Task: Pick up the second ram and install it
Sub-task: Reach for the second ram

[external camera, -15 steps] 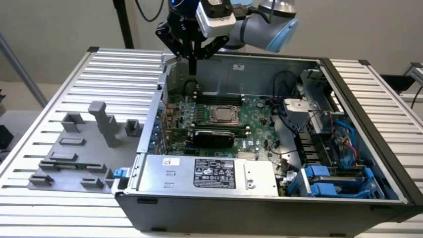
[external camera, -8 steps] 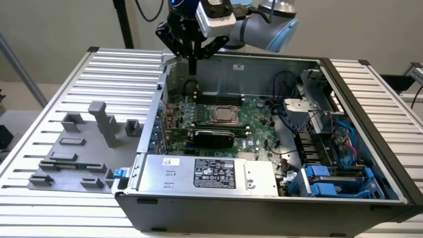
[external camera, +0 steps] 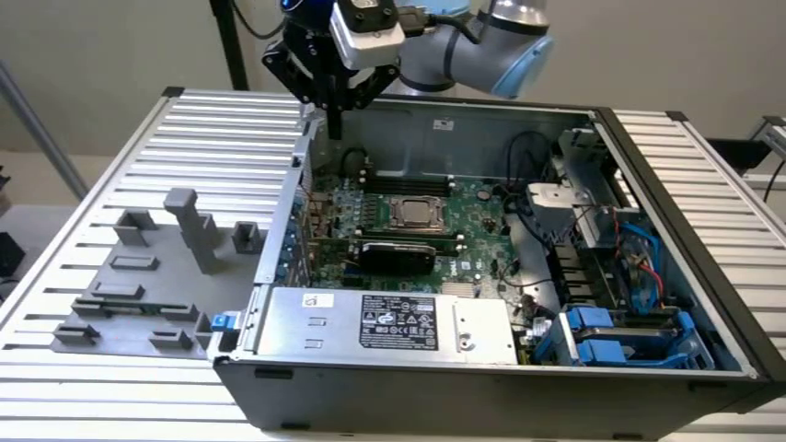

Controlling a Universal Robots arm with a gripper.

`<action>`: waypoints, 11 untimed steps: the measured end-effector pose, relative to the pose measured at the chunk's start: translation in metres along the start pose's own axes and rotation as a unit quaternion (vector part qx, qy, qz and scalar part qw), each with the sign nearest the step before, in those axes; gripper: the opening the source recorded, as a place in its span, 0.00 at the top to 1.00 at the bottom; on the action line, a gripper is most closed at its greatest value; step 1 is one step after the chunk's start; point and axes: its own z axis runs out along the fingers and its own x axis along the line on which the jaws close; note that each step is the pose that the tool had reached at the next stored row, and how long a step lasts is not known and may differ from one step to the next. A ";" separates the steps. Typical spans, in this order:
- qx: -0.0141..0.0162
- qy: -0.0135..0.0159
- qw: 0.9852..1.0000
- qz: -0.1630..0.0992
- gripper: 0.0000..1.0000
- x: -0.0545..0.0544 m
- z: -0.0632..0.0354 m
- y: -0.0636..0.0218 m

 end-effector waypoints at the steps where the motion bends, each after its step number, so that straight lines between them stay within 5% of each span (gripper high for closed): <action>1: 0.000 0.000 1.000 0.000 0.89 0.004 0.0000 -0.0007; 11: 0.000 0.000 1.000 0.000 0.89 0.049 0.0000 -0.0078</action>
